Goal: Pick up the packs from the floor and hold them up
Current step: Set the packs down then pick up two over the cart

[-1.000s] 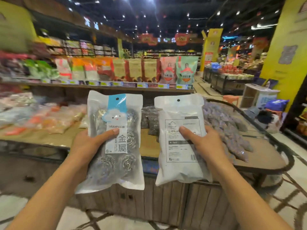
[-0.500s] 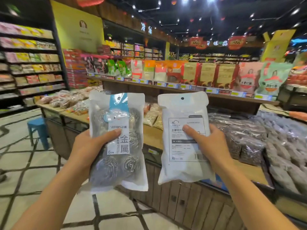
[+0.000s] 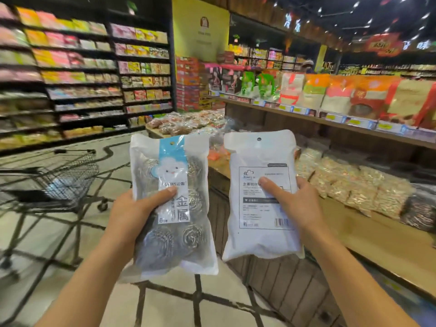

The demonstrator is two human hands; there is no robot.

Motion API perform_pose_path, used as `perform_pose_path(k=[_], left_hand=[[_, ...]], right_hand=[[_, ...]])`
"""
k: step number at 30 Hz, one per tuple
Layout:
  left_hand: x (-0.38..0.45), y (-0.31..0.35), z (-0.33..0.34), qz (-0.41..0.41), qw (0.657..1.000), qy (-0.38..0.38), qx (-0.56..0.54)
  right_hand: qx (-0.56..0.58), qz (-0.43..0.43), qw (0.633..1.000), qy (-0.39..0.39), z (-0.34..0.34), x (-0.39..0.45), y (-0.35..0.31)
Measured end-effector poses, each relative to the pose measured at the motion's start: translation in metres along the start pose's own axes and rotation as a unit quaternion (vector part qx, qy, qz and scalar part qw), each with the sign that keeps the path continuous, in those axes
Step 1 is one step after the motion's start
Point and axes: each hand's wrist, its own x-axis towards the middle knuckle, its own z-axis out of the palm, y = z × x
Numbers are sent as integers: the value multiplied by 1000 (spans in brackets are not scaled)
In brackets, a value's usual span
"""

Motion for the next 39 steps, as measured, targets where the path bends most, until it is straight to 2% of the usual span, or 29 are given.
perform_pose_path(k=[14, 21, 30, 39], left_hand=[[178, 23, -65, 22, 985, 171, -3], [259, 23, -106, 18, 972, 233, -11], [403, 30, -194, 19, 972, 233, 0], [545, 60, -296, 5, 971, 239, -9]], right_hand=[[77, 12, 979, -187, 217, 193, 23], [33, 0, 974, -225, 318, 262, 38], [14, 4, 966, -257, 479, 344, 54], [7, 24, 959, -281, 648, 414, 43]])
